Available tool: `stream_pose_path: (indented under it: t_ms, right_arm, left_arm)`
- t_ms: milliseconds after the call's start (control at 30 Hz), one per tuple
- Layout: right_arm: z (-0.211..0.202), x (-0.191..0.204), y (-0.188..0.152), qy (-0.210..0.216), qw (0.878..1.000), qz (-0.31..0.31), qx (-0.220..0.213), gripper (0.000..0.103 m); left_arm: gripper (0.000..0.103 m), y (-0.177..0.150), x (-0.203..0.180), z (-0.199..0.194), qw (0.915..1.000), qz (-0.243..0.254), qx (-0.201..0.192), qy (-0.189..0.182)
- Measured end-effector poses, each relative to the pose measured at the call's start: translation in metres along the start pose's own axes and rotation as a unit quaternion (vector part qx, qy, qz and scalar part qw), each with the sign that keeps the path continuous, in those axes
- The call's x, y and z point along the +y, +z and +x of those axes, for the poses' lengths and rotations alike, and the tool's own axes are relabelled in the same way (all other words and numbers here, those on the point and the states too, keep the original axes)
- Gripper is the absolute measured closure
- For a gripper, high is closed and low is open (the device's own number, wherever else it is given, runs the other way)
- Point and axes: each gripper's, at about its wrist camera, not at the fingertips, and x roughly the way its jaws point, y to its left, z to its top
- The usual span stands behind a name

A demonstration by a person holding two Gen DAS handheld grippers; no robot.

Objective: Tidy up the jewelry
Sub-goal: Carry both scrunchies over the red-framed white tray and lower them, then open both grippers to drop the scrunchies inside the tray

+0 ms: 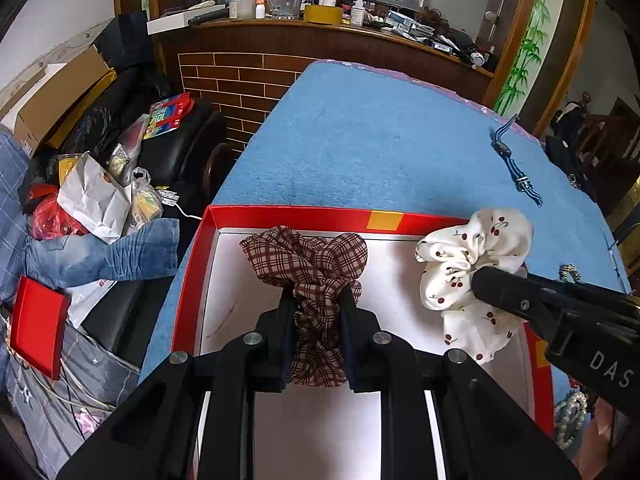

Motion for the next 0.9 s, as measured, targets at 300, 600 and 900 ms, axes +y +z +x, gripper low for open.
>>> stream_pose_path:
  t_ms: [300, 600, 900]
  right_arm:
    - [0.021, -0.005, 0.008, 0.0, 1.0, 0.007, 0.009, 0.085]
    - [0.032, -0.012, 0.013, 0.002, 1.0, 0.016, 0.016, 0.083]
    - [0.017, -0.016, 0.011, 0.005, 1.0, 0.023, 0.001, 0.053]
  left_arm:
    - [0.082, 0.003, 0.006, 0.012, 1.0, -0.005, 0.0, 0.006]
    - [0.059, 0.004, 0.005, 0.013, 0.9999, -0.005, -0.007, 0.012]
    - [0.052, 0.004, 0.004, -0.002, 0.9998, -0.004, -0.018, 0.005]
